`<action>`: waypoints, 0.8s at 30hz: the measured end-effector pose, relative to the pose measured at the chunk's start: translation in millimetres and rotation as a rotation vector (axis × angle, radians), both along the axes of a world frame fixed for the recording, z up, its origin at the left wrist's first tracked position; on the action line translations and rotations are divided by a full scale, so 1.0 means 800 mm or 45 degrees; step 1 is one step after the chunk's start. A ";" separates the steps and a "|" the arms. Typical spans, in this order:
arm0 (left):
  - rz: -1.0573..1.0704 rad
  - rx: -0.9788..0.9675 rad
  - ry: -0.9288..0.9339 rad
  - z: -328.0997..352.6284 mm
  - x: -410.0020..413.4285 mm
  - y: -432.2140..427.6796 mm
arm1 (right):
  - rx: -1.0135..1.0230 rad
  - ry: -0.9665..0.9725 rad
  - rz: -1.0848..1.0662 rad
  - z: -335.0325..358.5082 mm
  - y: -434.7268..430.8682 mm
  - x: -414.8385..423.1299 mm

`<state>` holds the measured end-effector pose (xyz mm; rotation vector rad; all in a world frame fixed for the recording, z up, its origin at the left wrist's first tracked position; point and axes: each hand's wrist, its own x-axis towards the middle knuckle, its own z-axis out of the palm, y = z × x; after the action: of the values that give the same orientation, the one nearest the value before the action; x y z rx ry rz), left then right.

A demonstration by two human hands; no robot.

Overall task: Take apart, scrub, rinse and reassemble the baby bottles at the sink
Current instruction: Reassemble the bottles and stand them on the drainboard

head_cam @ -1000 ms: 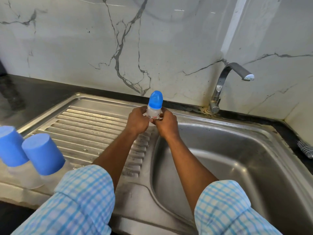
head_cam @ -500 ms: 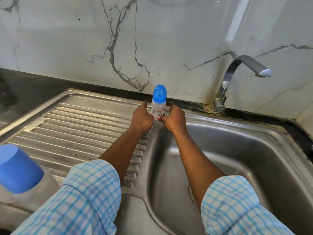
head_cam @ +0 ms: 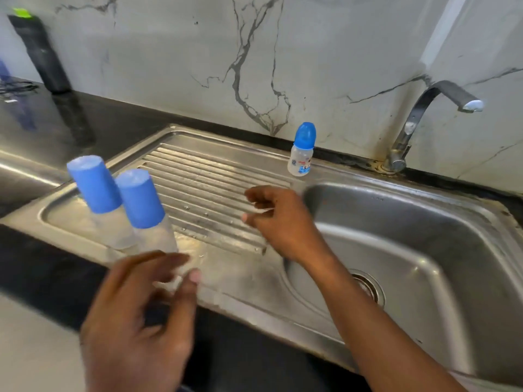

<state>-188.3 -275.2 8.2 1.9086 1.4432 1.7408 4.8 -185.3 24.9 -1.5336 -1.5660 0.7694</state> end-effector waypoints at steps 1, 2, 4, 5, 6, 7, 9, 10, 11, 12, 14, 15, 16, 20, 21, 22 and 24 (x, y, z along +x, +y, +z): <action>0.072 -0.044 -0.063 -0.007 -0.016 0.005 | -0.008 -0.015 0.072 -0.002 -0.006 -0.018; 0.127 -0.117 -0.112 -0.012 -0.029 0.011 | -0.015 -0.031 0.129 -0.006 -0.009 -0.034; 0.196 -0.283 -0.182 -0.015 -0.048 0.023 | -0.030 -0.047 0.192 -0.014 -0.011 -0.063; 0.227 -0.375 -0.198 -0.017 -0.052 0.029 | -0.036 -0.045 0.204 -0.017 -0.010 -0.074; 0.254 -0.471 -0.188 -0.018 -0.054 0.035 | -0.043 -0.031 0.209 -0.020 -0.008 -0.084; 0.269 -0.552 -0.169 -0.020 -0.053 0.041 | -0.049 -0.013 0.212 -0.023 -0.007 -0.092; 0.241 -0.659 -0.144 -0.021 -0.050 0.049 | -0.057 0.011 0.214 -0.030 -0.002 -0.106; 0.218 -0.683 -0.138 -0.023 -0.049 0.052 | -0.060 0.021 0.213 -0.033 0.000 -0.111; 0.197 -0.693 -0.133 -0.024 -0.048 0.054 | -0.063 0.034 0.211 -0.036 0.002 -0.117; 0.183 -0.693 -0.129 -0.025 -0.046 0.055 | -0.058 0.050 0.207 -0.039 0.004 -0.120; 0.154 -0.673 -0.125 -0.027 -0.042 0.061 | -0.034 0.091 0.165 -0.043 0.008 -0.123; 0.134 -0.668 -0.132 -0.027 -0.038 0.066 | -0.016 0.117 0.124 -0.044 0.011 -0.120; 0.108 -0.674 -0.149 -0.026 -0.033 0.071 | 0.000 0.136 0.075 -0.044 0.013 -0.115; -0.051 -0.683 -0.141 -0.018 0.003 0.108 | 0.085 0.170 -0.144 -0.043 0.026 -0.090; -0.091 -0.638 -0.103 -0.014 0.015 0.121 | 0.099 0.171 -0.202 -0.045 0.033 -0.084; -0.129 -0.577 -0.063 -0.009 0.027 0.138 | 0.116 0.181 -0.267 -0.046 0.042 -0.077; -0.213 -0.499 -0.040 0.000 0.055 0.185 | 0.178 0.203 -0.410 -0.045 0.065 -0.059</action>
<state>-144.5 -127.0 8.3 1.7282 1.4382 1.2948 -42.5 -133.0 -10.8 -1.5315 -1.1928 0.5713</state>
